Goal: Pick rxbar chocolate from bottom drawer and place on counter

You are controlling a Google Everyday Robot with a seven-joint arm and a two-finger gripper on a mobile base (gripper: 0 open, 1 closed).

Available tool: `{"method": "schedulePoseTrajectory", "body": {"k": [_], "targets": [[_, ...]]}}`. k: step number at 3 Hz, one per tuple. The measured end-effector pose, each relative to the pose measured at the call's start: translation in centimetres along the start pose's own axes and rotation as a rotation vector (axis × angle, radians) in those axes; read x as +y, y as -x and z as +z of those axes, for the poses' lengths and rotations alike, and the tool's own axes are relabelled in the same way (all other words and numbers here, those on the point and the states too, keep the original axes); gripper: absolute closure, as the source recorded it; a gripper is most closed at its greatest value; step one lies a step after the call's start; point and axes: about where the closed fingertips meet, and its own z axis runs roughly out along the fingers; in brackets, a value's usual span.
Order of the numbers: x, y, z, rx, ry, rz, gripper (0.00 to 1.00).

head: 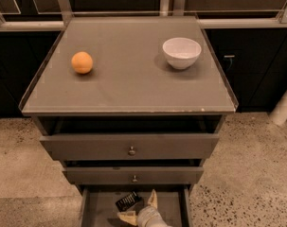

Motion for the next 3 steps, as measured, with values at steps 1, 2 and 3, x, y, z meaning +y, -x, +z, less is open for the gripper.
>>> {"method": "schedulePoseTrajectory", "body": {"k": [1, 2, 3], "targets": [[0.6, -2.1, 2.6, 0.044, 0.041, -0.05, 0.0], [1.0, -2.2, 3.0, 0.048, 0.051, -0.055, 0.0], [-0.1, -2.8, 3.8, 0.081, 0.056, -0.11, 0.0]]}}
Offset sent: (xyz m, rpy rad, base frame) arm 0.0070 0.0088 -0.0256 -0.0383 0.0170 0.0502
